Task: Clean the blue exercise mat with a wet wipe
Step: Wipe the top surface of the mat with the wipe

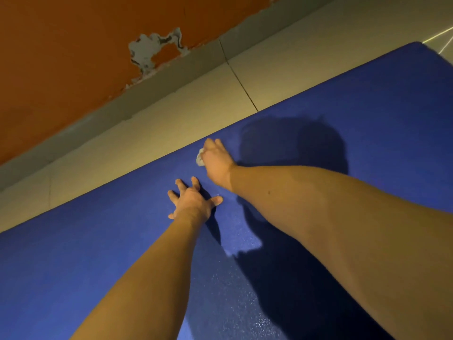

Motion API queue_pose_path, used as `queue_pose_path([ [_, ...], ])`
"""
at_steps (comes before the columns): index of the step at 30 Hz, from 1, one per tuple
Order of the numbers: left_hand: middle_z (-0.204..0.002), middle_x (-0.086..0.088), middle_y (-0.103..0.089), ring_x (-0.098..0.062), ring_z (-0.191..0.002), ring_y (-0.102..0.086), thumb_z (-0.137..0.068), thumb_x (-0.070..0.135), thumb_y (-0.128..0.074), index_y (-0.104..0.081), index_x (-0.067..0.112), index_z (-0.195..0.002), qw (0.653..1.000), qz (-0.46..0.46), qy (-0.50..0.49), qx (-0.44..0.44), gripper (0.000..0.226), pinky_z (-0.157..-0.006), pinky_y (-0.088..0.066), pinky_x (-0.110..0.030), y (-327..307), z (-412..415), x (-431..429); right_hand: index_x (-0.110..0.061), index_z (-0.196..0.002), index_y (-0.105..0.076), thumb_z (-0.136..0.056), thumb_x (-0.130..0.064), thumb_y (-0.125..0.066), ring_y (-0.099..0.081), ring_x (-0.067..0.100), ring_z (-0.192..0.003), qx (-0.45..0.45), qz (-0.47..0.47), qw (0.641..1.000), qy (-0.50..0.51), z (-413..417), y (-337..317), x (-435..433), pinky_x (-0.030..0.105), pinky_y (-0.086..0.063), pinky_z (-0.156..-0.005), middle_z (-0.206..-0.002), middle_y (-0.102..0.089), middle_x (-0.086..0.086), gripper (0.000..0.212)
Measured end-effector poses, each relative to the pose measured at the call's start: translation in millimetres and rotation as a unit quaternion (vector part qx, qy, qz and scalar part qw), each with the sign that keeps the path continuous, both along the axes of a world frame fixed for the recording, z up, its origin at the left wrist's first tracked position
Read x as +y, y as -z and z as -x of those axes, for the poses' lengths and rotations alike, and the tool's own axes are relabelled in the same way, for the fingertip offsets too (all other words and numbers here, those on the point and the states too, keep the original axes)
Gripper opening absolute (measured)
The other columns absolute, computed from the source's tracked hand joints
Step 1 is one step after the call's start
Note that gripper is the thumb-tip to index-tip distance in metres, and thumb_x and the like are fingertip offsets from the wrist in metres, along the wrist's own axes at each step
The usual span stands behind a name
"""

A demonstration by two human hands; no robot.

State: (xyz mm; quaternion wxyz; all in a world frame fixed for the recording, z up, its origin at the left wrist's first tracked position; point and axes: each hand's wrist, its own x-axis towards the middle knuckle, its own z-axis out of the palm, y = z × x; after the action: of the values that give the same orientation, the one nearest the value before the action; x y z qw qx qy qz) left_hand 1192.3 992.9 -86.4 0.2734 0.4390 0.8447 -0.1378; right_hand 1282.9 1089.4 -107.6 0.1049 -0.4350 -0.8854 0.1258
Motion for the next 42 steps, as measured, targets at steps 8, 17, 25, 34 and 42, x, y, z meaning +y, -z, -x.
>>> queue_pose_path([
  [8, -0.164, 0.001, 0.019, -0.043, -0.149, 0.014, -0.083, 0.065, -0.066, -0.001, 0.035, -0.159, 1.0, -0.002, -0.02, -0.018, 0.105, -0.114, -0.024, -0.067, -2.2, -1.5, -1.3, -0.005, -0.127, -0.06, -0.096, 0.005, -0.046, -0.042, 0.032, -0.122, -0.002, -0.006, 0.997, 0.075, -39.6, 7.1, 56.1, 0.034, -0.042, -0.097, -0.134, -0.044, 0.015, 0.035],
  [17, -0.164, 0.0, 0.023, -0.041, -0.149, 0.016, -0.084, 0.063, -0.067, 0.002, 0.035, -0.159, 0.999, 0.008, -0.025, -0.023, 0.105, -0.112, -0.021, -0.071, -6.3, -4.8, 0.7, 0.001, -0.121, -0.06, -0.099, -0.005, -0.046, -0.047, 0.036, -0.12, 0.046, 0.023, 0.993, 0.107, -1.9, 6.7, 13.3, 0.04, -0.041, -0.097, -0.131, -0.051, 0.02, 0.027],
  [25, -0.164, -0.002, 0.021, -0.044, -0.149, 0.014, -0.082, 0.068, -0.066, 0.001, 0.035, -0.159, 1.0, 0.006, -0.016, -0.012, 0.107, -0.117, -0.018, -0.064, -2.0, -1.3, -0.4, -0.007, -0.114, -0.06, -0.096, -0.002, -0.051, -0.053, 0.034, -0.111, 0.0, -0.003, 0.998, 0.062, -46.1, 3.9, 30.1, 0.041, -0.048, -0.086, -0.128, -0.049, 0.016, 0.021],
  [34, -0.164, -0.002, 0.021, -0.043, -0.15, 0.012, -0.08, 0.068, -0.066, 0.002, 0.035, -0.159, 1.0, 0.012, -0.018, -0.004, 0.109, -0.118, -0.018, -0.065, -0.6, -1.5, 2.3, -0.021, -0.108, -0.052, -0.088, 0.006, -0.046, -0.046, 0.022, -0.1, 0.016, 0.078, 0.989, 0.128, -43.9, -4.1, 1.3, 0.032, -0.041, -0.082, -0.114, -0.044, 0.007, 0.033],
  [42, -0.164, -0.005, 0.019, -0.042, -0.151, 0.007, -0.08, 0.072, -0.064, 0.002, 0.034, -0.159, 1.0, 0.015, 0.001, 0.01, 0.11, -0.12, -0.015, -0.061, -0.3, -0.1, 1.7, -0.017, -0.1, -0.05, -0.098, -0.004, -0.051, -0.043, 0.024, -0.097, 0.029, 0.079, 0.996, -0.027, -41.4, -7.0, -24.8, 0.039, -0.042, -0.087, -0.121, -0.05, 0.011, 0.013],
])
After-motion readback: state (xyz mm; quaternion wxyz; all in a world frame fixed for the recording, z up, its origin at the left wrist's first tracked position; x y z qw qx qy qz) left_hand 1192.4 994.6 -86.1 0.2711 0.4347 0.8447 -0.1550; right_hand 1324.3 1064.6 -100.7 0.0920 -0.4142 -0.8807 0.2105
